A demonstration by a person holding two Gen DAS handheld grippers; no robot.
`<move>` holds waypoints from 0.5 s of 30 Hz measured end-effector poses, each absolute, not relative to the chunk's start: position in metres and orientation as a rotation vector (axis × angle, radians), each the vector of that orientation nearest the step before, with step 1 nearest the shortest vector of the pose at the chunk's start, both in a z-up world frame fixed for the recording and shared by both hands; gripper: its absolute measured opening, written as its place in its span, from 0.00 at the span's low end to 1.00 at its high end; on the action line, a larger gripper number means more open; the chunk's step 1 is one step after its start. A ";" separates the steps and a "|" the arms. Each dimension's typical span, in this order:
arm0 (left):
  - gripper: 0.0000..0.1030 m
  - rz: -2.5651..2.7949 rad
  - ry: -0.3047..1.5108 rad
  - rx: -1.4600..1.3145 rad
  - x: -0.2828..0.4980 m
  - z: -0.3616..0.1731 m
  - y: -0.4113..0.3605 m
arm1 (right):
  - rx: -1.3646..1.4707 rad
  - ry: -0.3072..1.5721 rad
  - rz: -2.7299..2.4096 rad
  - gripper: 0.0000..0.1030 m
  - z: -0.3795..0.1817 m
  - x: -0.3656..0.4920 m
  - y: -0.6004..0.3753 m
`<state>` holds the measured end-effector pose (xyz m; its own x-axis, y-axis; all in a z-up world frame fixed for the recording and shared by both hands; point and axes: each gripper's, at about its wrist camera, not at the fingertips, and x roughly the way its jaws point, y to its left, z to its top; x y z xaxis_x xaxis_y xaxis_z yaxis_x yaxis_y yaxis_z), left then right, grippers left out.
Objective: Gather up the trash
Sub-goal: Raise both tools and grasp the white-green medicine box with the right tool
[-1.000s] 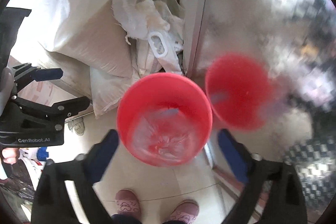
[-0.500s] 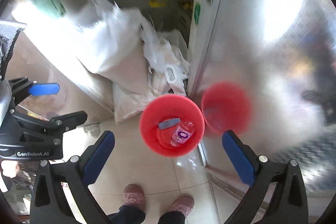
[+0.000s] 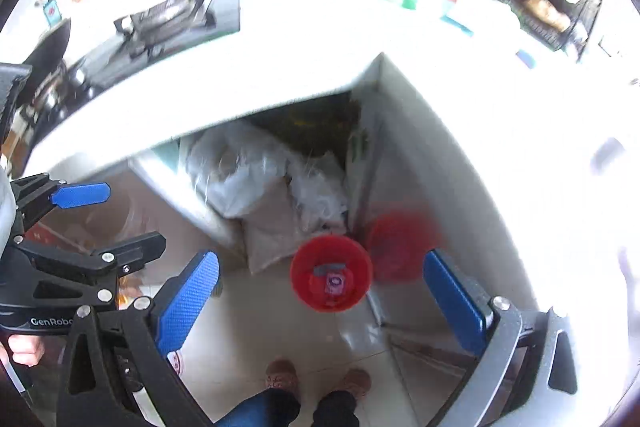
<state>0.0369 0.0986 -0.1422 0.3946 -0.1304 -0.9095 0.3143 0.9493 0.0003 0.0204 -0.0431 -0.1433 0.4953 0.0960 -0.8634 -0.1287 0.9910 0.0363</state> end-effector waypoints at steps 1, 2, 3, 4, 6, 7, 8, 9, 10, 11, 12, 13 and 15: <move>0.82 -0.295 1.119 0.189 0.042 -0.134 0.094 | -0.032 1.032 0.124 0.99 -0.135 0.023 -0.047; 0.82 -0.305 1.107 0.192 0.047 -0.126 0.090 | -0.027 1.019 0.113 0.99 -0.127 0.026 -0.053; 0.82 -0.312 1.099 0.196 0.054 -0.121 0.084 | -0.025 1.010 0.101 0.99 -0.122 0.031 -0.057; 0.82 -0.321 1.091 0.200 0.061 -0.115 0.078 | -0.020 1.003 0.091 0.99 -0.115 0.035 -0.062; 0.82 -0.331 1.077 0.203 0.077 -0.104 0.068 | -0.009 0.991 0.073 1.00 -0.103 0.045 -0.073; 0.82 -0.338 1.074 0.203 0.084 -0.097 0.061 | -0.005 0.987 0.066 0.99 -0.099 0.051 -0.079; 0.82 -0.347 1.068 0.204 0.093 -0.093 0.055 | -0.004 0.984 0.063 0.99 -0.094 0.058 -0.084; 0.82 -0.349 1.062 0.209 0.103 -0.090 0.049 | -0.003 0.976 0.060 1.00 -0.090 0.066 -0.092; 0.82 -0.350 1.060 0.215 0.114 -0.087 0.043 | -0.003 0.971 0.054 1.00 -0.085 0.074 -0.097; 0.82 -0.350 1.059 0.217 0.124 -0.085 0.038 | -0.002 0.970 0.049 1.00 -0.083 0.084 -0.103; 0.82 -0.352 1.055 0.217 0.134 -0.081 0.032 | 0.000 0.968 0.048 1.00 -0.082 0.094 -0.109; 0.82 -0.353 1.053 0.213 0.145 -0.078 0.027 | 0.000 0.966 0.048 1.00 -0.080 0.103 -0.114; 0.82 -0.360 1.047 0.193 0.168 -0.072 0.016 | 0.003 0.957 0.057 1.00 -0.073 0.125 -0.126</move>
<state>0.1678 0.0164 -0.0720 0.4485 -0.1980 -0.8715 0.3795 0.9251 -0.0149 0.1255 -0.1257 -0.0734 0.5746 0.0500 -0.8169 -0.0474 0.9985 0.0278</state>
